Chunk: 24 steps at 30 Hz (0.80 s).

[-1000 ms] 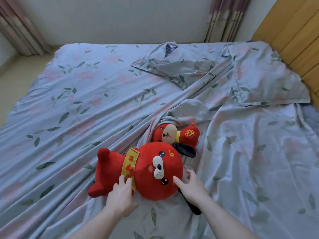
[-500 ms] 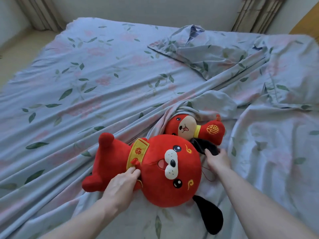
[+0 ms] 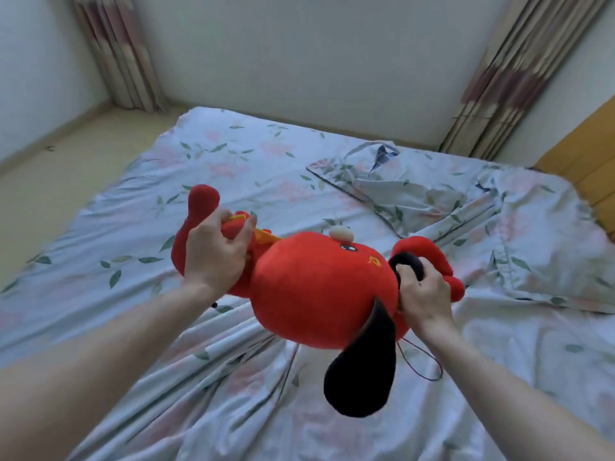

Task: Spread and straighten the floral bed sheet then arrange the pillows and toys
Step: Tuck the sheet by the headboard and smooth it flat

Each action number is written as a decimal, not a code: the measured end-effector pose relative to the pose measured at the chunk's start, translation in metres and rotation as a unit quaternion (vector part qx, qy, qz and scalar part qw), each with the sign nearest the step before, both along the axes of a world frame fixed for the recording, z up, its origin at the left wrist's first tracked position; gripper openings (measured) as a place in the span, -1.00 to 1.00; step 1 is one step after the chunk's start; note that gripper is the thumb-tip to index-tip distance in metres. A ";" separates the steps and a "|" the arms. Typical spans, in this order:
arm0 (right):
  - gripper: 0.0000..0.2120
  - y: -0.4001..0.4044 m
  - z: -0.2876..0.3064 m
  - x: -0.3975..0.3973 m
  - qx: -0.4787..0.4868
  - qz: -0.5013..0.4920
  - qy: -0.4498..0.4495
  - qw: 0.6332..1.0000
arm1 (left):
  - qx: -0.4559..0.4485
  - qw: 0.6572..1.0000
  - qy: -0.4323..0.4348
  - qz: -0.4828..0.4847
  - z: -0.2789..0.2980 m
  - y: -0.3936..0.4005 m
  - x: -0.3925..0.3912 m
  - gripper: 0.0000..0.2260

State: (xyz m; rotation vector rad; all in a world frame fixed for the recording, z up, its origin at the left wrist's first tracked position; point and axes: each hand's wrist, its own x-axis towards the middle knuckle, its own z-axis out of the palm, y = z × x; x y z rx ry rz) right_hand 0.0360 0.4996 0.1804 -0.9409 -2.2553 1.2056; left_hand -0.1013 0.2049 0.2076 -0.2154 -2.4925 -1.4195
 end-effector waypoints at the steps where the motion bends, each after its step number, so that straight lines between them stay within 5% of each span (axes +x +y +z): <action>1: -0.81 -0.003 0.004 -0.015 -0.027 0.009 -0.005 1.000 | 0.008 1.000 -0.008 0.011 0.008 0.001 -0.015 -0.69; 8: -0.92 -0.022 0.001 -0.152 -0.133 0.081 -0.016 0.988 | 0.056 0.996 -0.014 0.073 0.029 -0.004 -0.099 -0.67; 11: -0.64 -0.026 -0.027 -0.187 -0.172 0.107 0.009 0.979 | 0.024 0.999 -0.036 0.030 -0.006 -0.004 -0.128 -0.73; 14: -0.48 -0.028 -0.065 -0.178 -0.111 0.127 -0.102 0.980 | -0.055 0.990 -0.127 -0.034 -0.056 -0.006 -0.123 -0.85; 18: -0.37 -0.041 -0.143 -0.125 -0.039 0.165 -0.271 0.948 | -0.192 0.938 -0.271 -0.094 -0.162 -0.025 -0.084 -0.62; 24: -0.45 -0.055 -0.206 -0.044 0.113 0.264 -0.352 0.891 | -0.309 0.892 -0.303 -0.133 -0.234 -0.080 -0.044 -0.47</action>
